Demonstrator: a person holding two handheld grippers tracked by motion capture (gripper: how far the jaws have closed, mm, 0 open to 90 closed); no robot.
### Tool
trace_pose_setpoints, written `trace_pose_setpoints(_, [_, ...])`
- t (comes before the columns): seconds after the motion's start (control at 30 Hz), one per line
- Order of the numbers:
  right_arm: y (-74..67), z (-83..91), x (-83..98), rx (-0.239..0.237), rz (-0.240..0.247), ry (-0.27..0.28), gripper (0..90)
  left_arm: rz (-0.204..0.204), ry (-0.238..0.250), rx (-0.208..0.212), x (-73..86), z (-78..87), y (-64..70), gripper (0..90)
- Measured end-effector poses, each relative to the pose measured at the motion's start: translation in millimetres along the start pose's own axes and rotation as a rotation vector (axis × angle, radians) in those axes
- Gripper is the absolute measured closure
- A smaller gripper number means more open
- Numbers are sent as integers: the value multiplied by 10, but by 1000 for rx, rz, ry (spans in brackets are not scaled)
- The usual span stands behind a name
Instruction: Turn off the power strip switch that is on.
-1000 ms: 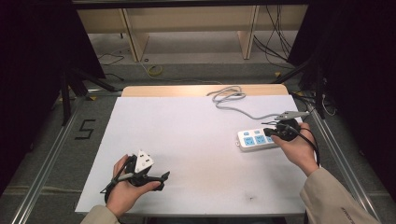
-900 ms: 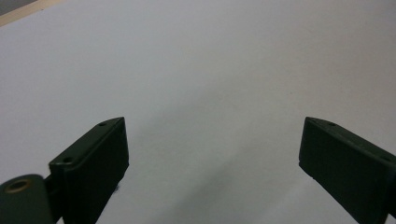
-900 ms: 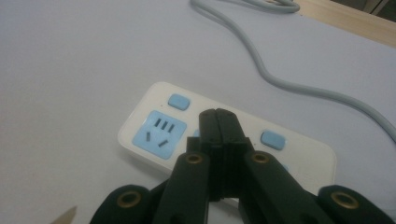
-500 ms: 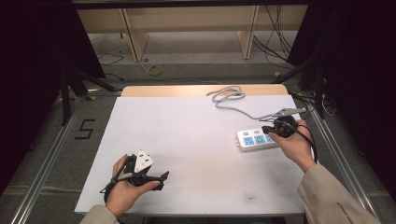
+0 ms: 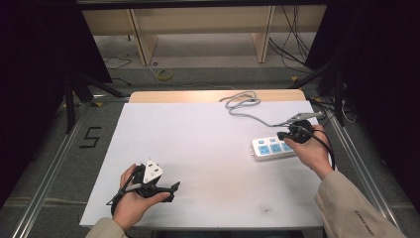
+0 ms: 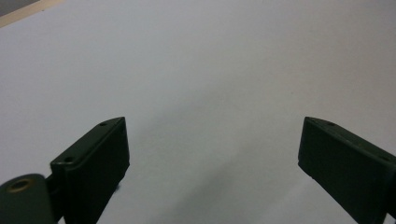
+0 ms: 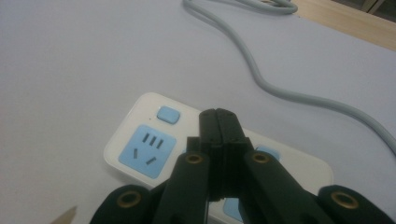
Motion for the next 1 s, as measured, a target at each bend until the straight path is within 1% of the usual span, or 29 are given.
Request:
trace_pose_setpoints(0.37, [23, -73, -44, 3, -1, -11, 900, -4, 0, -1, -3, 2, -3, 85])
trace_pose_setpoints(0.63, [9, -141, -29, -1, 0, -28, 900, -6, -1, -1, -3, 1, -4, 85])
trace_pose_setpoints(1.0, [6, -193, -62, -3, -1, -42, 900, -4, 0, 0, -4, -2, 1, 86])
Point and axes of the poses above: each handheld gripper's, and its own axes: z roughly backward along the jaws, x roughly out of its underside, y roughly to its right, the point moved 9 cm from there along -z, roughly forward along the jaws, and after that the axes turned 13 degrees about x, right-handed, at the moved point
